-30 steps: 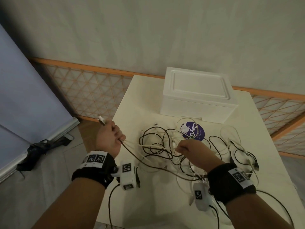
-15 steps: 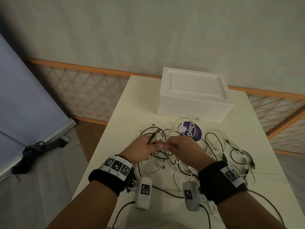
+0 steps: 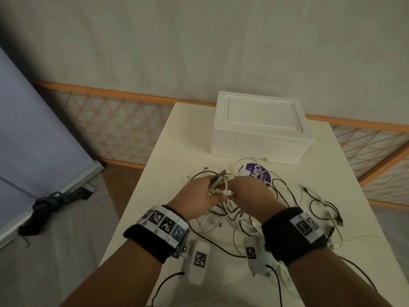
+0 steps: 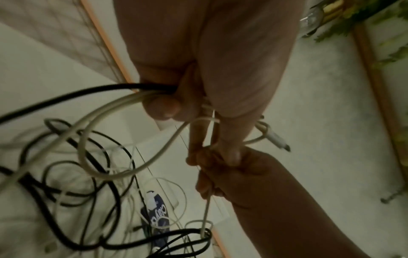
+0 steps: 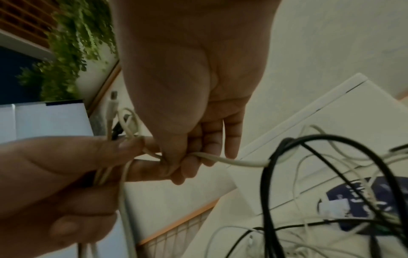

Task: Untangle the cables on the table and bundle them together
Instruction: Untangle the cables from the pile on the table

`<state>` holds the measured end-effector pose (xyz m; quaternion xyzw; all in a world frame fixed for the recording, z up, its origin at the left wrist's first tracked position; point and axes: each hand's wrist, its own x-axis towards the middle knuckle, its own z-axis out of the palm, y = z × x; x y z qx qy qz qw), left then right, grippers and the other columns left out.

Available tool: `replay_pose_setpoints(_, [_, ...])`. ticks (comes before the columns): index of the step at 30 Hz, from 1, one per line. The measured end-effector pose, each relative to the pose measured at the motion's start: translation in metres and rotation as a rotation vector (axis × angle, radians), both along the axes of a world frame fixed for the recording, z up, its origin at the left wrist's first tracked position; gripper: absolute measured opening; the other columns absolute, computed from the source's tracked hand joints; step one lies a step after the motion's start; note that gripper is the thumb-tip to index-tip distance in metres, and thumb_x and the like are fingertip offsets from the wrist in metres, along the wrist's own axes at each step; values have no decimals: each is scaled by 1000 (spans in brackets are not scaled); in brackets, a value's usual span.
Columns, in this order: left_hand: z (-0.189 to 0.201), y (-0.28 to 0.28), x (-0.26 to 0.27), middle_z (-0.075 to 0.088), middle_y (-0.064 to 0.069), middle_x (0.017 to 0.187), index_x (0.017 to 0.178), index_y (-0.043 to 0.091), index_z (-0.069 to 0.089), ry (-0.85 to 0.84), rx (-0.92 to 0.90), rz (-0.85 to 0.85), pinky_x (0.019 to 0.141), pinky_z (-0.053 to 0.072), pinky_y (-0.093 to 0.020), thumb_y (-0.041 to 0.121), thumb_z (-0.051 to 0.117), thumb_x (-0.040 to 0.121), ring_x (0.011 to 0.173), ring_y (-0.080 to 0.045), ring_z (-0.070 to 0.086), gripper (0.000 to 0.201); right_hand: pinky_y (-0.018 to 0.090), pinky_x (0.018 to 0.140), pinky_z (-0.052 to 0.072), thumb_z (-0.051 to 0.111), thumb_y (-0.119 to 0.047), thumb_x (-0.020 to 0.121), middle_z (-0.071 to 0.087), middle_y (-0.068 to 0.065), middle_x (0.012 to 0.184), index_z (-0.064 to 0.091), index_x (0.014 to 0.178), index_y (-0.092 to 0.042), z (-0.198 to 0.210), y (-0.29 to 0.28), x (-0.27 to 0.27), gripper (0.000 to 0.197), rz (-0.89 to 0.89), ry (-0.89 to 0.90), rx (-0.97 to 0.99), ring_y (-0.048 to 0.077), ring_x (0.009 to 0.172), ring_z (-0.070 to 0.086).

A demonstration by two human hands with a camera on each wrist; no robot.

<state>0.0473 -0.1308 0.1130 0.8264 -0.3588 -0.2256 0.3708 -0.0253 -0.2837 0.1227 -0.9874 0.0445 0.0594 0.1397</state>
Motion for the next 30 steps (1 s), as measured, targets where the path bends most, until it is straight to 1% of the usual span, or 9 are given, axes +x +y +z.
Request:
replay_pose_setpoints(2, [5,-1,1,70,7,86,99,28,69,123,-104,42,74,46,-20,38,60,91,75,11,59,15,33,76,49,50,-26,95,61,2,81,66,104,-17,3,1,-2,21,-20,-15,164,20,84,63])
replay_pose_setpoints(5, [5,5,8,73,0,82,92,24,75,323,-303,217,59,40,-22,34,53,96,54,-1,52,25,27,67,47,54,-31,94,64,-5,74,66,94,-19,4,-1,-6,17,-66,-54,464,12,71,60])
replay_pose_setpoints(7, [3,8,13,74,-3,95,83,29,76,422,-425,384,56,38,-28,40,51,96,56,-15,45,30,25,67,46,55,-31,94,64,-6,73,64,89,-18,-1,-10,-6,17,-63,-29,427,7,70,59])
replay_pose_setpoints(12, [6,41,62,73,-9,104,86,17,62,591,-813,827,40,33,-18,34,56,94,42,-5,31,20,22,70,41,53,-20,94,60,-16,71,64,86,-21,-29,-49,-25,13,-197,41,307,-3,72,56])
replay_pose_setpoints(16, [-1,38,58,68,-1,112,104,21,63,586,-479,686,43,32,-21,16,73,80,62,-6,48,26,10,71,43,55,-19,94,66,-12,73,68,89,-18,-28,-48,-22,14,-275,-108,444,3,75,63])
replay_pose_setpoints(20, [-13,7,10,67,4,73,99,15,56,854,-251,412,45,26,-23,8,77,74,48,-9,33,34,17,70,48,55,-24,94,69,-11,81,65,92,-20,-16,-31,-3,11,-311,-181,601,3,73,67])
replay_pose_setpoints(25, [-26,-20,-13,69,16,98,112,31,58,506,-277,271,61,46,-20,29,85,67,80,1,63,52,20,63,46,63,-17,89,70,-6,76,56,87,-14,-5,-28,2,8,-372,-265,665,3,68,66])
replay_pose_setpoints(28, [-18,-31,-15,57,16,60,85,21,68,354,-295,309,61,40,-28,37,68,85,52,0,48,16,24,62,45,69,-19,83,66,-3,73,57,81,-20,-5,-27,-1,12,-325,-253,536,7,66,60])
replay_pose_setpoints(30, [-10,-32,-10,61,11,64,78,18,70,303,-303,358,58,39,-26,36,60,91,47,-3,43,24,28,65,48,70,-22,83,66,-2,72,55,79,-26,-9,-30,-4,16,-319,-237,562,14,69,63])
